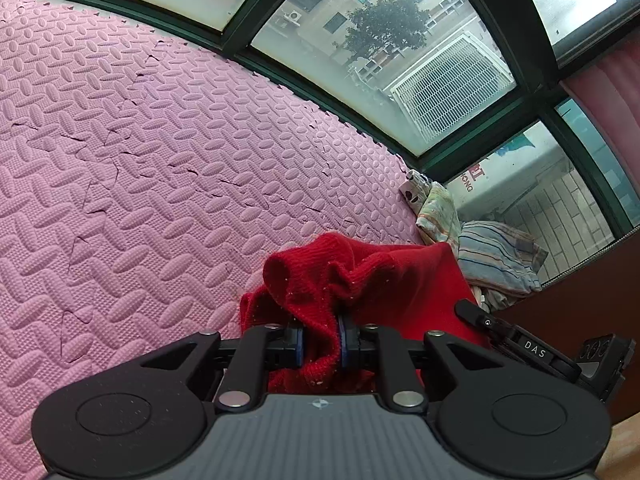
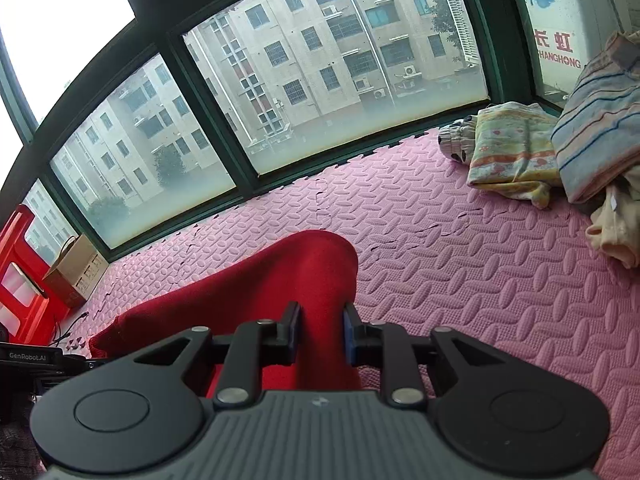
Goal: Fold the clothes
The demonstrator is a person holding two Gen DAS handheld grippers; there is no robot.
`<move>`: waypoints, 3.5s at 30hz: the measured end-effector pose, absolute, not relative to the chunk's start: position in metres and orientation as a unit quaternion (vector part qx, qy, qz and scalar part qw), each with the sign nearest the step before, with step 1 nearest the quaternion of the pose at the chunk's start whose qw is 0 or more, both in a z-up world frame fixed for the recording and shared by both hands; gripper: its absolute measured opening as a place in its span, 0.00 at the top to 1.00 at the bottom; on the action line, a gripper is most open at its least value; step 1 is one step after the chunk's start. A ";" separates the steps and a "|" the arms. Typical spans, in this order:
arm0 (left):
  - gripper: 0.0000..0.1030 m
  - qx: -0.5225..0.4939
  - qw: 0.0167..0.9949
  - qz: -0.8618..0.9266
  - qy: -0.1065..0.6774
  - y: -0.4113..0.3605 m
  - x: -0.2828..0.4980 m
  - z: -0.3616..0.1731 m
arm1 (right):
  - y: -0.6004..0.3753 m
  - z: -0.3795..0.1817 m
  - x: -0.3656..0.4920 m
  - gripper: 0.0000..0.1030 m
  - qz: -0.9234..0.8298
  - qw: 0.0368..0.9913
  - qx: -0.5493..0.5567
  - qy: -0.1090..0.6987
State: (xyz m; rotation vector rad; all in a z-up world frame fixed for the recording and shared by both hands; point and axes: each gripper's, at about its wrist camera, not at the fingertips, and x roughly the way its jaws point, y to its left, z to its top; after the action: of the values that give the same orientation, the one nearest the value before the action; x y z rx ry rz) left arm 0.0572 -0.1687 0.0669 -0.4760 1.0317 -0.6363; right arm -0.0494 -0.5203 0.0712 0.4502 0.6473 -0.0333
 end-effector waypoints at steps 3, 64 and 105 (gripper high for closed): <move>0.83 -0.214 0.793 -0.297 0.488 -0.185 0.064 0.061 | -0.531 0.065 -0.046 0.80 -0.027 0.921 0.218 0.321; 0.80 -0.184 0.794 -0.352 0.459 -0.232 0.089 0.053 | -0.388 0.047 -0.075 0.66 0.054 0.945 0.082 0.312; 0.52 -0.229 0.781 -0.370 0.447 -0.211 0.087 0.057 | -0.350 0.055 -0.084 0.50 0.100 0.951 0.002 0.294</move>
State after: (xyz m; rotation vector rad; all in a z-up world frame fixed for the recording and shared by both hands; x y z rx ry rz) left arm 0.0874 -0.2115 0.0570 -0.4956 0.9665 -0.7985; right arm -0.0837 -0.3504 0.0550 0.0039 0.5976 0.2033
